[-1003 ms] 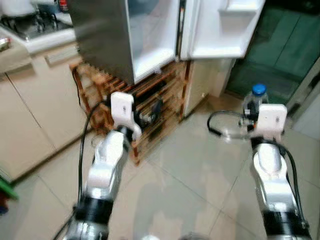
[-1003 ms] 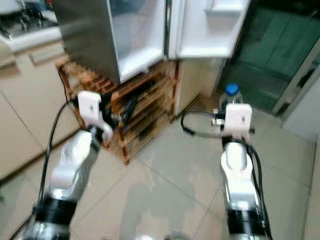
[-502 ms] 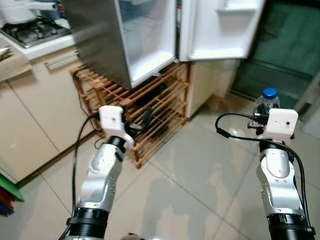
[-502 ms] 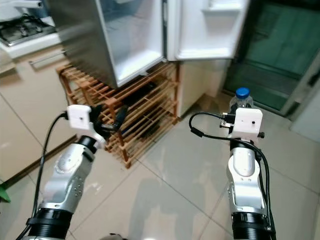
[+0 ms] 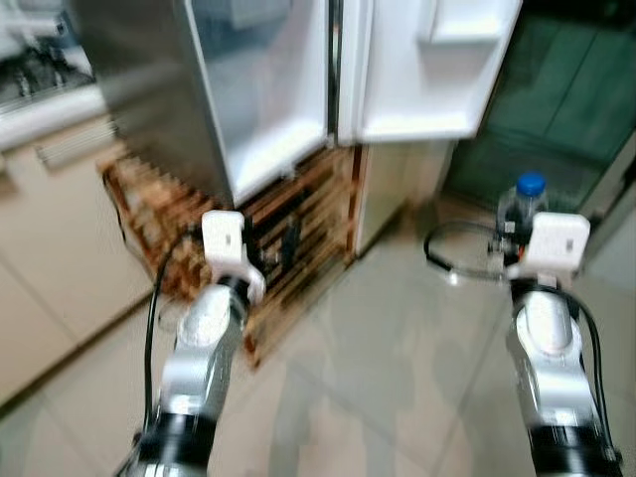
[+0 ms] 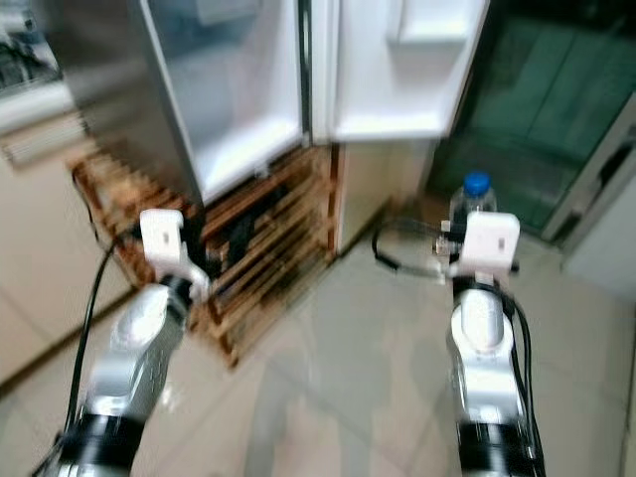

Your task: Restocking fridge

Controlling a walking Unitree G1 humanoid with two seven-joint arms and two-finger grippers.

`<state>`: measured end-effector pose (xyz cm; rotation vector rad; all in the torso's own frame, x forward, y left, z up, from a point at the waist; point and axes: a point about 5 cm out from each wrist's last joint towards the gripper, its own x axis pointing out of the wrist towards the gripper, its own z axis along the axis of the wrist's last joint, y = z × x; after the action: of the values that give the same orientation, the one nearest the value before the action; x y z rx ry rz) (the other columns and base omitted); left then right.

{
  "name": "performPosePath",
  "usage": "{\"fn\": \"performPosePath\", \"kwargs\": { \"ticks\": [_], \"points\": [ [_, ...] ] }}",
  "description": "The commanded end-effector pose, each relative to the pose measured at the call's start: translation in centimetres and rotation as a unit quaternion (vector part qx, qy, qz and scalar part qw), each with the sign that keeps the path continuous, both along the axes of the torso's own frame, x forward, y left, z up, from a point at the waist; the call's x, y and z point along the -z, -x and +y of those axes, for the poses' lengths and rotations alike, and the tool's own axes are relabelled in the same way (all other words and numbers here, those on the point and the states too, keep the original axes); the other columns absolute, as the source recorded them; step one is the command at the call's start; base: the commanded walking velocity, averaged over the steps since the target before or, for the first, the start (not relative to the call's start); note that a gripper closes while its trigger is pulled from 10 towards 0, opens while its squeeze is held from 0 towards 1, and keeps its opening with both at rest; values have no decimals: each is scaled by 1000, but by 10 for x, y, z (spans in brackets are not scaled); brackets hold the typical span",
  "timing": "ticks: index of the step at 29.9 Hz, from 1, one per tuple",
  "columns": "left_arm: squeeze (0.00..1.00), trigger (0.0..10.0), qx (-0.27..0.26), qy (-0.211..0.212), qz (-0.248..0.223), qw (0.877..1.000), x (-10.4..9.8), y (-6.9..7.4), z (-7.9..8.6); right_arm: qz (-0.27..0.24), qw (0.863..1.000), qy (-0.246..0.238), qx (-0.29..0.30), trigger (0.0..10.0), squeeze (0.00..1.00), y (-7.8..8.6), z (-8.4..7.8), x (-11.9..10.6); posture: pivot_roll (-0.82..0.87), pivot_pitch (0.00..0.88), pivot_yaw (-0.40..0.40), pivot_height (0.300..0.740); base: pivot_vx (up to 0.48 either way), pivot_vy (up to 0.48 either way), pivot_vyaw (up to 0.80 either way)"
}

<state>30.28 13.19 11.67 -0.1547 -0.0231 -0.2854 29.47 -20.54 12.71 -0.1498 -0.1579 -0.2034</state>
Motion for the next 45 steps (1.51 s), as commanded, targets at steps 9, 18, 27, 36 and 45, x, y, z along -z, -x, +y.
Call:
{"fn": "performPosePath", "kwargs": {
  "ticks": [9, 18, 27, 36, 45],
  "points": [
    [0, 10000, 42, -21, -21, 999, -8, -4, -16, -13, 1000, 12, -2, 10000, 0, -1, -3, -5, -40, 0, 14, 740, 472, 0, -689],
    [0, 10000, 41, -21, -18, 999, -8, -8, -18, -17, 1000, 17, -12, 10000, 0, -1, -2, -5, -46, 0, 12, 740, 472, 0, -279],
    [0, 10000, 57, -16, -30, 998, -14, -11, -29, -9, 1000, 15, -21, 10000, 0, -3, 0, -3, -51, 0, 12, 740, 472, 0, 0],
    [0, 10000, -27, -13, 21, 999, -3, -19, -11, 13, 998, 20, -62, 10000, 0, -12, 14, -3, -55, 0, 19, 740, 207, 0, 479],
    [0, 10000, -183, -100, 68, 976, 26, -2, 49, 35, 988, -47, -143, 10000, 0, -13, 29, 5, -51, 0, 12, 740, 0, 0, 128]
  ]
}}
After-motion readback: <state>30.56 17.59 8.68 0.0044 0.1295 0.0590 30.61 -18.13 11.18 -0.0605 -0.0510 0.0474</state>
